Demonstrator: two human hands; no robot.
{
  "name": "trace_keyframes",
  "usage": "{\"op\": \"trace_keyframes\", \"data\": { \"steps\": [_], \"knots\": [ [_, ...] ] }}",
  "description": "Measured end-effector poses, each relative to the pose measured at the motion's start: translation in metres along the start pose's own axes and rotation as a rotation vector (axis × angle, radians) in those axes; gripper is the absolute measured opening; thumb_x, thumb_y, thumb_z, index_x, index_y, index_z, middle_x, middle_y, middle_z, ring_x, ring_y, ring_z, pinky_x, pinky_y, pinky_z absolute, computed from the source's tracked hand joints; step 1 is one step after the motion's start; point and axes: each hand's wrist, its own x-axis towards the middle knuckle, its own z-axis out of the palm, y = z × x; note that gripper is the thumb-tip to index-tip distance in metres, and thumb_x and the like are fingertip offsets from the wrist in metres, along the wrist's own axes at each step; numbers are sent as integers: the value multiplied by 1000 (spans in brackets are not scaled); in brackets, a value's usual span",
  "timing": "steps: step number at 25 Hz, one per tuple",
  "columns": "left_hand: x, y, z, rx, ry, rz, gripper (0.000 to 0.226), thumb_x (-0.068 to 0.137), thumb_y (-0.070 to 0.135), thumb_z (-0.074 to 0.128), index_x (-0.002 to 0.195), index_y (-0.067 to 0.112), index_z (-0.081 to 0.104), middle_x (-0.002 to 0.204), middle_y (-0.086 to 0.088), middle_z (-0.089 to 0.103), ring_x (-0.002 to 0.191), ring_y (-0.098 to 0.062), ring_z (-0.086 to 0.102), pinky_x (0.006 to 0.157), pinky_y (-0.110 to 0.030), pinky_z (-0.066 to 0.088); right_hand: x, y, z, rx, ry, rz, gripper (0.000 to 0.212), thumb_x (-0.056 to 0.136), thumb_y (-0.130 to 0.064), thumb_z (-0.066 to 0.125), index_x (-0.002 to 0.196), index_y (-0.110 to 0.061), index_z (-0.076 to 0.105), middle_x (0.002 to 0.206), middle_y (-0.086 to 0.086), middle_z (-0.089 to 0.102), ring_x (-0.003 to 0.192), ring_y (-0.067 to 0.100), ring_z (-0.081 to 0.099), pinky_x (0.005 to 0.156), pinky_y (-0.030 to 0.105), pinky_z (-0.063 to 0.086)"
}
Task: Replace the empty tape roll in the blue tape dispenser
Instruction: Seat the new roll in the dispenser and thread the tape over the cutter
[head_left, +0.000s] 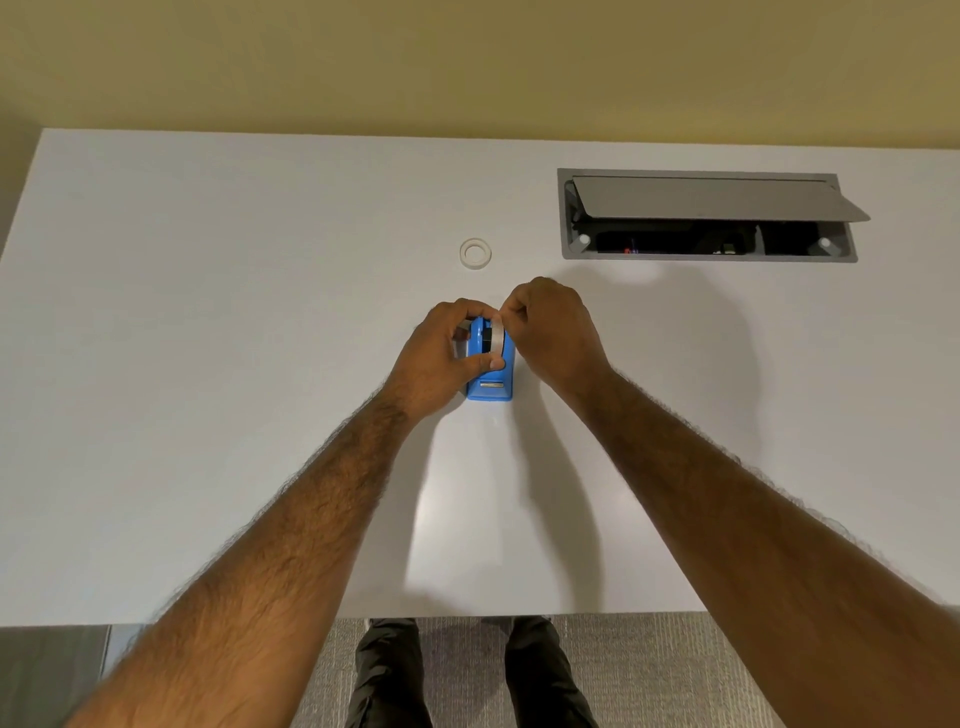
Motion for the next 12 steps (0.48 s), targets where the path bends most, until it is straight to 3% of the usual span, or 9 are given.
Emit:
{"op": "trace_keyframes", "data": {
  "steps": [3, 6, 12],
  "knots": [
    [1, 2, 1, 24, -4, 5, 52, 78, 26, 85, 121, 27, 56, 124, 3, 59, 107, -17, 58, 91, -25, 46, 1, 3, 0, 17, -20, 4, 24, 95, -24, 52, 89, -6, 67, 86, 13, 69, 77, 22, 64, 78, 29, 54],
    [-1, 0, -2, 13, -30, -4, 59, 78, 32, 85, 128, 27, 56, 126, 4, 58, 108, -13, 57, 88, -17, 43, -5, 3, -1, 38, 9, -6, 24, 95, -24, 53, 91, -6, 67, 88, 12, 68, 78, 21, 63, 78, 28, 53],
    [0, -1, -4, 18, -29, 19, 44, 87, 39, 75, 128, 29, 60, 127, 4, 61, 109, -13, 60, 91, -17, 45, -20, 4, 0, 95, 58, -34, 25, 93, -27, 56, 92, -4, 66, 89, 13, 68, 82, 23, 62, 81, 33, 51]
  ]
}}
